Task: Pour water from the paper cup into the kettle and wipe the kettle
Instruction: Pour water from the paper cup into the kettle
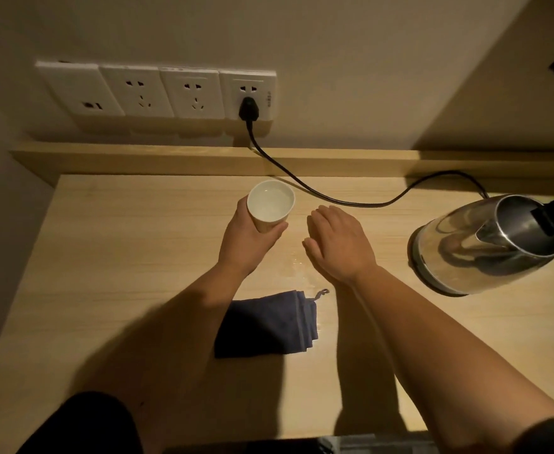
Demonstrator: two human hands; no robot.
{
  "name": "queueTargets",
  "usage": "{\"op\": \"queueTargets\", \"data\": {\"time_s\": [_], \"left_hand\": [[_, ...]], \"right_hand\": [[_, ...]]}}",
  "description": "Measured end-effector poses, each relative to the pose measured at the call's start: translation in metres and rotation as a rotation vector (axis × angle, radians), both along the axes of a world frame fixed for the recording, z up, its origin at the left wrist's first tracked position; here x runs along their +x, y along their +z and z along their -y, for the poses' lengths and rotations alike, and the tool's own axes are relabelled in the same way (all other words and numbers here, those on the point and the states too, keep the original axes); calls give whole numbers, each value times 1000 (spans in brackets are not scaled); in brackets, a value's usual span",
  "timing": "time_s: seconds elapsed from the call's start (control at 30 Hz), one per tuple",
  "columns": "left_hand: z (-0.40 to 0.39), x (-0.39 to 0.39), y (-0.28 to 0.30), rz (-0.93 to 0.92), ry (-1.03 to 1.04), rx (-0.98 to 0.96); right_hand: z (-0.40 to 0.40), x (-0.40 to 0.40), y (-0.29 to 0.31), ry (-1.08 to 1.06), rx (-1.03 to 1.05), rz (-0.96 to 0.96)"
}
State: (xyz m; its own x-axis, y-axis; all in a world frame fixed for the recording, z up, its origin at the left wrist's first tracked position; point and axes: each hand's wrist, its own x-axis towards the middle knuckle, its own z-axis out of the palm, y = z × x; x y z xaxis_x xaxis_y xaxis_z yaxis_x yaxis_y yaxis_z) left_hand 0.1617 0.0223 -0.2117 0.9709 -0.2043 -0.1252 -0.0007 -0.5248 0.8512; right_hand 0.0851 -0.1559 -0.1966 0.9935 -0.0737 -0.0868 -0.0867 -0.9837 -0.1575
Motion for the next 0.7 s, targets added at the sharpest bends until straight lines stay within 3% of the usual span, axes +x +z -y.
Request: {"op": "queueTargets", "data": {"time_s": [0.3,0.7], "left_hand": [[0,-26,44,11,-26,-10],[28,-90,107,69,-270,54]], "right_hand": [[5,-28,28,-62,-40,-57],[22,-151,73,-182,-60,-115]]}}
